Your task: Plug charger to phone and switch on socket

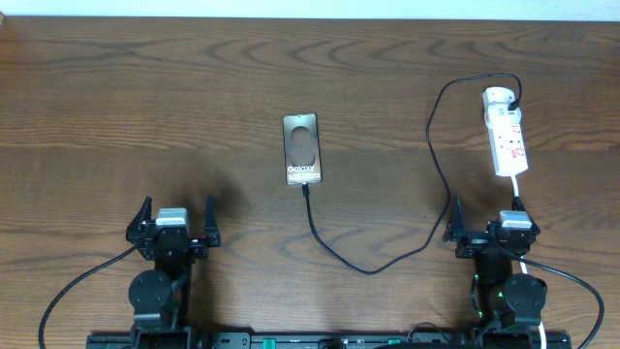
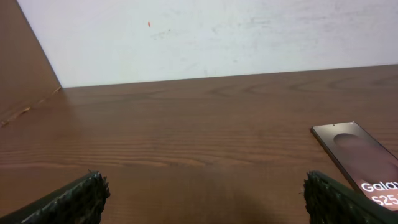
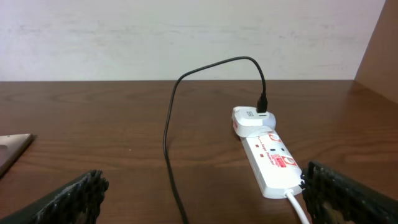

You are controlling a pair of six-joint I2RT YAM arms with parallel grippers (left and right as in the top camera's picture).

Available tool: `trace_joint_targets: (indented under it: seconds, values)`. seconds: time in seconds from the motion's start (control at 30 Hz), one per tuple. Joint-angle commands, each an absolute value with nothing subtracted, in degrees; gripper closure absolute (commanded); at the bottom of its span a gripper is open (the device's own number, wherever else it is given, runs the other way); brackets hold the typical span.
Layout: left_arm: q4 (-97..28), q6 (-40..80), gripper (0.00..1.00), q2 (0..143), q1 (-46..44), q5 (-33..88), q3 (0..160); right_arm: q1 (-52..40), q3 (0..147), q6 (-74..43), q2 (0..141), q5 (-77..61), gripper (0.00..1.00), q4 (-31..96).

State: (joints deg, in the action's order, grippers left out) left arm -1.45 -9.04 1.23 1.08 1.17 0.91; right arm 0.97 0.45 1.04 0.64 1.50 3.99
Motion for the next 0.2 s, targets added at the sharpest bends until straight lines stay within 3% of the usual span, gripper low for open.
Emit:
trace_joint_targets:
  seconds: [0.0,0.17]
  values:
    - [-4.19,-9.61,0.02,1.37,1.39,-0.27,0.23,0.64,0.32,0.69,0.27,1.80,0.01,4.10]
    - [-4.19,-9.61,0.02,1.37,1.37,-0.27,0.23,0.64,0.32,0.71,0.27,1.80,0.01,4.10]
